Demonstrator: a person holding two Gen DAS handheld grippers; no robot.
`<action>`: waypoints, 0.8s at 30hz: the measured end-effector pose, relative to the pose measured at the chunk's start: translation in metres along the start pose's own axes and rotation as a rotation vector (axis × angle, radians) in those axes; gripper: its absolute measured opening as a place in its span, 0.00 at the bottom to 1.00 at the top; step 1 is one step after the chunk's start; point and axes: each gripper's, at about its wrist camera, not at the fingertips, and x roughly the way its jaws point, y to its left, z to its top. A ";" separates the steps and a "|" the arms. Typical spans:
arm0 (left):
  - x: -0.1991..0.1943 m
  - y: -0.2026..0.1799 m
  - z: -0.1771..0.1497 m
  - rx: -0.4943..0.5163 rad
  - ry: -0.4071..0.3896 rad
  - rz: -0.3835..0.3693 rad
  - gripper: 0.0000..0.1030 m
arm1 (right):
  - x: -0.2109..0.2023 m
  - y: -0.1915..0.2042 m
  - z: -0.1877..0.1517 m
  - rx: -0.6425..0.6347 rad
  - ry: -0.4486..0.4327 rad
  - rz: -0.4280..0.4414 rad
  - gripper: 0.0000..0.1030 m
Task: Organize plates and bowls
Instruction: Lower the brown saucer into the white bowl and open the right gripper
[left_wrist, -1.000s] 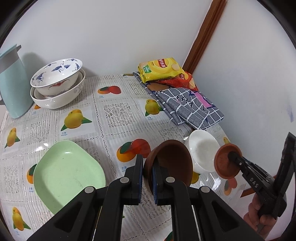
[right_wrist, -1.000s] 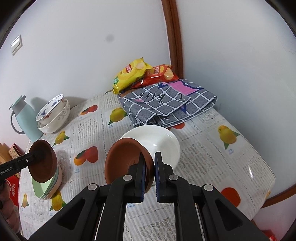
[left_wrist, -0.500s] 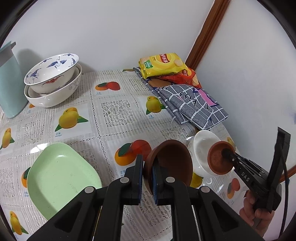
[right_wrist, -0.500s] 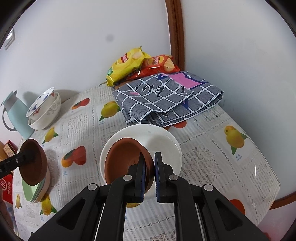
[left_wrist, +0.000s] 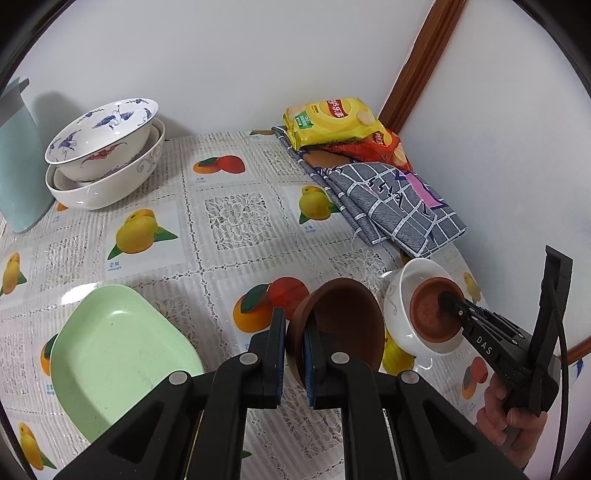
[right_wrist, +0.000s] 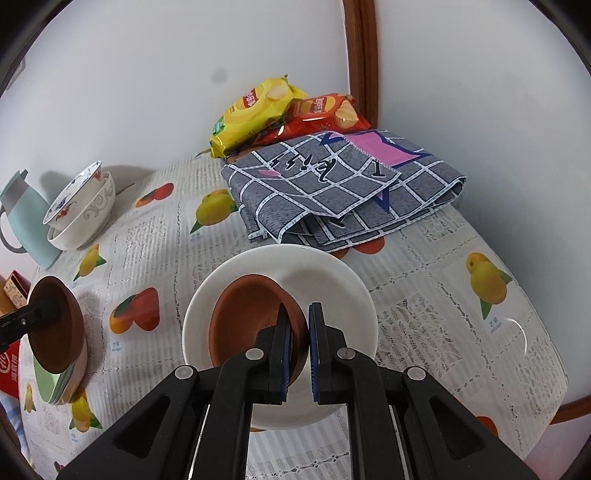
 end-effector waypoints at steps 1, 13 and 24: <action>0.000 0.000 0.000 -0.001 0.000 -0.001 0.09 | 0.002 -0.001 0.000 0.000 0.005 0.004 0.09; 0.013 -0.004 -0.002 0.003 0.023 -0.001 0.09 | 0.016 0.001 0.002 -0.026 0.038 -0.001 0.09; 0.019 -0.006 -0.002 0.005 0.036 0.000 0.09 | 0.029 -0.001 0.000 -0.039 0.092 0.002 0.09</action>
